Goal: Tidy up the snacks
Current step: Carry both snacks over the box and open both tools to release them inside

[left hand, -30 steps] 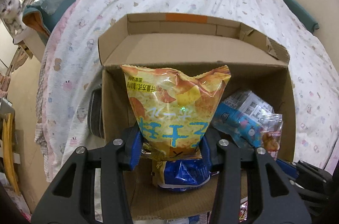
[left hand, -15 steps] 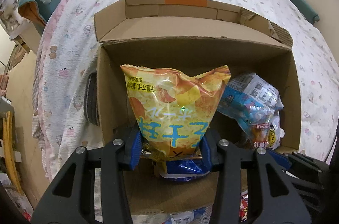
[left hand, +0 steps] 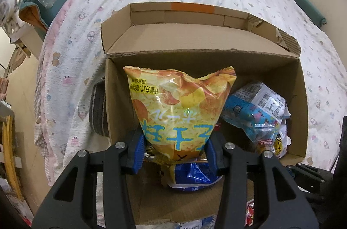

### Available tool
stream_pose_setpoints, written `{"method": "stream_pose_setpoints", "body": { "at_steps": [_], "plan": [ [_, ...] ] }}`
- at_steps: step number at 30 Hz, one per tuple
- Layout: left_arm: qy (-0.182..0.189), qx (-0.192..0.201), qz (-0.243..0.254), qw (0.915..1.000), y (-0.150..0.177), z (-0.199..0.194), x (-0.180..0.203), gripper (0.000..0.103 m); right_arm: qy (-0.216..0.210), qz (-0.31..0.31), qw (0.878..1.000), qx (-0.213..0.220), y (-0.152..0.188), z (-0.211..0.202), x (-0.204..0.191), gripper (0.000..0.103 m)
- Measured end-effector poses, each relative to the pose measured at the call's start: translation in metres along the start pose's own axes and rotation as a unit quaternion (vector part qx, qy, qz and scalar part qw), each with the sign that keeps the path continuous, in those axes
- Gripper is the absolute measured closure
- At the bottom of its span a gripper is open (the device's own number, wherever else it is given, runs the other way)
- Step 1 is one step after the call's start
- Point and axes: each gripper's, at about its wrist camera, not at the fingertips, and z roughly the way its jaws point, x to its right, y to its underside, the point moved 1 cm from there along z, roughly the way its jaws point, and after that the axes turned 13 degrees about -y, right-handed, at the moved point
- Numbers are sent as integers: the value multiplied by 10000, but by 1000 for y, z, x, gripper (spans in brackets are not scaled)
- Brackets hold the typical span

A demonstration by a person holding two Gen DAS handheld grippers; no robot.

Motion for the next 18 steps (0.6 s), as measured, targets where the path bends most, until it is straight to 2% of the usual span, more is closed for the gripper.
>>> {"method": "stream_pose_setpoints", "body": {
  "at_steps": [4, 6, 9, 18],
  "plan": [
    [19, -125, 133, 9998, 3, 3, 4, 56, -9, 35, 10000, -47, -2, 4, -1, 81],
    [-15, -93, 187, 9998, 4, 2, 6, 48, -2, 38, 10000, -51, -3, 5, -1, 81],
    [-60, 40, 193, 9998, 4, -4, 6, 42, 6, 39, 10000, -49, -4, 4, 0, 81],
    [-9, 107, 147, 9998, 3, -10, 1, 41, -4, 31, 10000, -33, -4, 5, 1, 81]
  ]
}}
